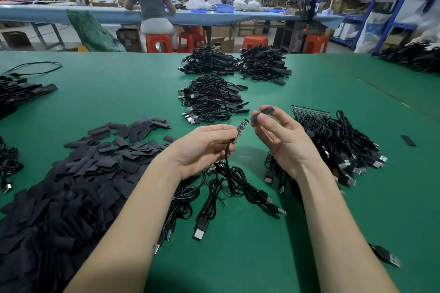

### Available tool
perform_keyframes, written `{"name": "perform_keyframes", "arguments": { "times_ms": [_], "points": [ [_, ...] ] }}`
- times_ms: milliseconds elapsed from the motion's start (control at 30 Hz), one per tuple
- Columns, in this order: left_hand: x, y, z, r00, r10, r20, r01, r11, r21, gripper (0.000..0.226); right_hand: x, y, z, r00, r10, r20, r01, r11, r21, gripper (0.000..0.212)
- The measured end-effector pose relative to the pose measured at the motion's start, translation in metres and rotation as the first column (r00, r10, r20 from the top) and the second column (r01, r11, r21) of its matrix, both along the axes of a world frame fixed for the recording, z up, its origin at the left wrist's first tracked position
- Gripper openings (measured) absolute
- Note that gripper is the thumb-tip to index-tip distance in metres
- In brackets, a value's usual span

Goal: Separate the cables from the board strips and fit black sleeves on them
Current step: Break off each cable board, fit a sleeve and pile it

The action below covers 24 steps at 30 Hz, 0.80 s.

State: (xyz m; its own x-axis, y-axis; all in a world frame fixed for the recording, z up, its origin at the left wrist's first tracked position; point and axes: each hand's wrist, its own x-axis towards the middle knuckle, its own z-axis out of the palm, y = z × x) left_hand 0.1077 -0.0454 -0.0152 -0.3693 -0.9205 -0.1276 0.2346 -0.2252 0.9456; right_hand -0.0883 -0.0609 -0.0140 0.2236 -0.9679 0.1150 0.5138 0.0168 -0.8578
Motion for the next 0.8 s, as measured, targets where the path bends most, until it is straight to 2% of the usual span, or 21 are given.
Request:
{"name": "perform_keyframes", "arguments": {
  "times_ms": [367, 500, 800],
  "points": [
    [0.002, 0.001, -0.001, 0.998, -0.062, -0.015, 0.062, 0.998, -0.028, 0.019, 0.003, -0.002, -0.004, 0.999, -0.029, -0.026, 0.029, 0.999, -0.032, 0.016],
    [0.006, 0.001, -0.004, 0.991, -0.114, 0.065, 0.12, 0.988, -0.092, 0.014, -0.002, 0.0, -0.005, 0.997, 0.05, -0.053, -0.053, 0.998, -0.046, 0.016],
    [0.018, 0.006, -0.002, 0.955, -0.21, 0.212, 0.255, 0.942, -0.216, 0.007, -0.012, 0.006, -0.003, 0.933, 0.278, -0.229, -0.293, 0.955, -0.038, 0.026]
  ]
}}
